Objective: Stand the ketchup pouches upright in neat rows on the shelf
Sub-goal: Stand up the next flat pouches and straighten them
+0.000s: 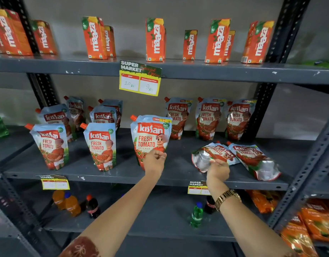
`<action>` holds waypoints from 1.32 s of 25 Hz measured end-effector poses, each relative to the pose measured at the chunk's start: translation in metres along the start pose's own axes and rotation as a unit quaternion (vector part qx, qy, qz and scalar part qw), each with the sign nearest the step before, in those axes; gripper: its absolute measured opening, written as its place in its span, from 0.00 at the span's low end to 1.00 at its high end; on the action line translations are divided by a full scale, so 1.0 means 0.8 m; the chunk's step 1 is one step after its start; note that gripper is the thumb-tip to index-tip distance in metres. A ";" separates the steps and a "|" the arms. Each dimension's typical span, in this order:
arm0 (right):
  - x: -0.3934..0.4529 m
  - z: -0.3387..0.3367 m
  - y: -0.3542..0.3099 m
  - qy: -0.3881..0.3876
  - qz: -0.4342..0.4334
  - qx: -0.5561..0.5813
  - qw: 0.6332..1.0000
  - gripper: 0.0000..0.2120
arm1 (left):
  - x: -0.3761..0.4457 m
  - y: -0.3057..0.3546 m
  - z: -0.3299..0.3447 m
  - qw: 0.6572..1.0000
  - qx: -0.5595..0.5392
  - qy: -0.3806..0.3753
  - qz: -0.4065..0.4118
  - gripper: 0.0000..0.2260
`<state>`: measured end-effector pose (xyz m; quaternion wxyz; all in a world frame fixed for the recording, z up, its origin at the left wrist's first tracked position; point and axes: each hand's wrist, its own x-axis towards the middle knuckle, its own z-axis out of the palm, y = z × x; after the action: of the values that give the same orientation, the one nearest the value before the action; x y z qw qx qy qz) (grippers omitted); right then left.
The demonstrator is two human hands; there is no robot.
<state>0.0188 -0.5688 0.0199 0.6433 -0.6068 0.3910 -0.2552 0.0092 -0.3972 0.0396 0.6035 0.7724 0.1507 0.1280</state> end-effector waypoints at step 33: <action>0.172 -0.013 0.003 -0.322 0.013 -0.288 0.902 0.16 | 0.026 0.013 0.170 0.933 0.133 -0.232 -0.240 0.32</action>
<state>0.0878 -0.6849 -0.0082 0.5348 -0.8094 0.2267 0.0862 0.0805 -0.5132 0.0173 0.5262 0.7947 0.2025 -0.2248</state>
